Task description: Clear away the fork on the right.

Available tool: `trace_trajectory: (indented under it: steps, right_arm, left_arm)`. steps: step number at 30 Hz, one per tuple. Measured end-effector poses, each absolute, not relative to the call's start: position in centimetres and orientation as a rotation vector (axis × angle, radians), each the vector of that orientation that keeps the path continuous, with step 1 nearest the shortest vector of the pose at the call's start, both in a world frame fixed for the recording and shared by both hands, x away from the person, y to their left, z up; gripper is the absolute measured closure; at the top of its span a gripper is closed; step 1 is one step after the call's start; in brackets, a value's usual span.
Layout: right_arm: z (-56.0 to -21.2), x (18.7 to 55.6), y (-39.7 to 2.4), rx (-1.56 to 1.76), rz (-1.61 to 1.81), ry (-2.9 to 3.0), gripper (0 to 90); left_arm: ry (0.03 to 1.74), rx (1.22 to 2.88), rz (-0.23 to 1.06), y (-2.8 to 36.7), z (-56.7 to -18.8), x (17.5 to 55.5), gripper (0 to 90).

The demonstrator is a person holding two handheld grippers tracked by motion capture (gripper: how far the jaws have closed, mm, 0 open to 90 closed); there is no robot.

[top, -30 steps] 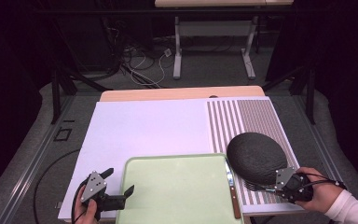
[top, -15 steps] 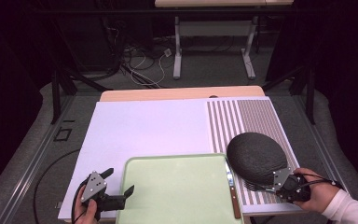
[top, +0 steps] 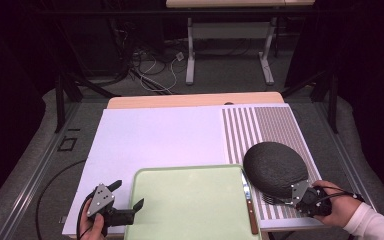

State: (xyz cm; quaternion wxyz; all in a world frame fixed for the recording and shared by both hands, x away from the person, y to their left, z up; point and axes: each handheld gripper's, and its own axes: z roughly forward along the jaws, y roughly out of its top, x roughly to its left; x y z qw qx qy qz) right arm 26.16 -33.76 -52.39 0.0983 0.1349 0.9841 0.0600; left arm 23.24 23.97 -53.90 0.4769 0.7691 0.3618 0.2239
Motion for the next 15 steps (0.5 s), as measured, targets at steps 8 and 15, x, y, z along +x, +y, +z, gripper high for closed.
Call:
trace_trajectory:
  steps: [8,15]
  right_arm:
    - [-52.34,25.98,-33.67,0.361,0.158,2.909,77.0]
    - [-52.15,25.75,-33.62,0.334,0.130,2.890,77.2]
  left_arm:
    - [0.884,1.880,0.547,23.98,-53.91,23.26,2.8]
    - [0.886,1.879,0.547,23.98,-53.92,23.26,2.8]
